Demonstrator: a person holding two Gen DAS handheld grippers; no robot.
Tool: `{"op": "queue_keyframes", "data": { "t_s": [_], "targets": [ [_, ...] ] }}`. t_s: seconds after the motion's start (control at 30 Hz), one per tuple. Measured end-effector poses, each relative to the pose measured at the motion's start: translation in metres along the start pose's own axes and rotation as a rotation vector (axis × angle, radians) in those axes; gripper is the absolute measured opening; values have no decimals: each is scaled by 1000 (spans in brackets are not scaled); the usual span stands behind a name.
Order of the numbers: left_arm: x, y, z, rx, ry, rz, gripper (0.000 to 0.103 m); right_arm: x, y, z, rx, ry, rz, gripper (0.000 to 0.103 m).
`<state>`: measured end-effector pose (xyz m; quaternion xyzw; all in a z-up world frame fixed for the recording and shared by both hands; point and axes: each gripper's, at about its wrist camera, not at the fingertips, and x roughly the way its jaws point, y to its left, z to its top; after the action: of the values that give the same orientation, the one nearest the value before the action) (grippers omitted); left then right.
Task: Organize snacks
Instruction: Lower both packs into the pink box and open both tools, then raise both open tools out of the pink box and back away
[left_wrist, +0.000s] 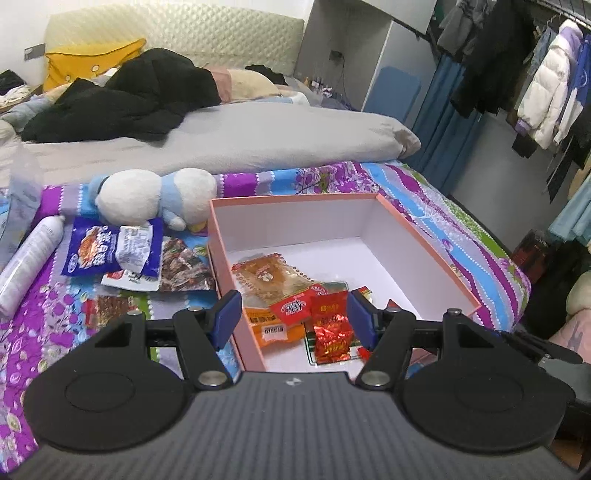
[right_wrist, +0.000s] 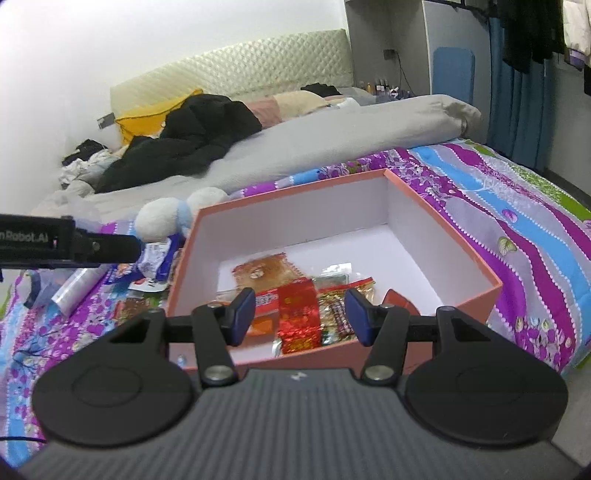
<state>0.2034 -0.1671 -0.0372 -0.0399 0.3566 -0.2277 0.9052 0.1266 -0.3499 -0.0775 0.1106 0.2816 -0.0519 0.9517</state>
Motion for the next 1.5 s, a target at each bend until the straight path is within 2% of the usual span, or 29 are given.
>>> {"op": "queue_keyframes", "data": {
  "t_s": [0.33, 0.67, 1.0, 1.1, 1.27, 1.5],
  "targets": [
    [-70, 21, -36, -10, -49, 17, 68, -38, 32, -24, -13, -37, 20, 56],
    [-125, 52, -77, -81, -91, 84, 68, -60, 71, -50, -86, -28, 97, 56],
    [-162, 82, -122, -121, -121, 162, 68, -70, 103, -76, -150, -52, 182, 56],
    [-167, 99, -135, -145, -102, 187, 68, -68, 113, -87, -166, -30, 220, 56],
    [-162, 133, -152, -211, -62, 215, 68, -57, 125, -104, -191, 24, 233, 56],
    [-143, 162, -156, -250, -48, 230, 68, -45, 142, -115, -238, 37, 230, 56]
  ]
}}
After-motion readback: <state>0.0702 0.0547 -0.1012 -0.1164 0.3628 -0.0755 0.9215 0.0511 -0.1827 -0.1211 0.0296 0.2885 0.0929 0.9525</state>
